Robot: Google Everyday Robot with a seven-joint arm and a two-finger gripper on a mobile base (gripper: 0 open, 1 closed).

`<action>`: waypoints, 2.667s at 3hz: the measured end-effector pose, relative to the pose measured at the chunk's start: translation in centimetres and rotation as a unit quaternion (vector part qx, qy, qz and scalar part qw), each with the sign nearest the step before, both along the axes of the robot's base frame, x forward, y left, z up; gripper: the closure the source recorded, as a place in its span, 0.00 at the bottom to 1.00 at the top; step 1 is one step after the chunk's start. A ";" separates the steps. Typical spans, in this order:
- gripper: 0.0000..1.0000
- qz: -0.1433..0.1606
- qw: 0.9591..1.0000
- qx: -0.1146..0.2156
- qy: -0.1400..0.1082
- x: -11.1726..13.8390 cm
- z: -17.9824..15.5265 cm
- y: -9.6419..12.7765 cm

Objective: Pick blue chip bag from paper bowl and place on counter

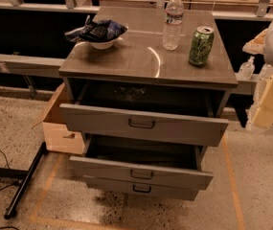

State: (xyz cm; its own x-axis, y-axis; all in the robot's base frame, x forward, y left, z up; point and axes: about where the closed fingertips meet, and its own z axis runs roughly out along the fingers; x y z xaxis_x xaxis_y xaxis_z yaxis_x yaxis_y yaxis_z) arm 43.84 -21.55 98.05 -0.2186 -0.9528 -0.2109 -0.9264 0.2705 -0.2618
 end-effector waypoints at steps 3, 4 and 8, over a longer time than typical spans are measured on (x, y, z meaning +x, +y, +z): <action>0.00 0.001 0.987 0.074 -0.144 6.5 4.0 0.2; 0.00 -0.001 0.969 0.118 -0.216 11.0 5.5 1.7; 0.00 0.044 0.927 0.155 -0.339 18.4 8.8 8.2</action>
Offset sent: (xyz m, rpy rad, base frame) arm 0.0796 0.0043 0.0424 0.1671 -0.3221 0.0161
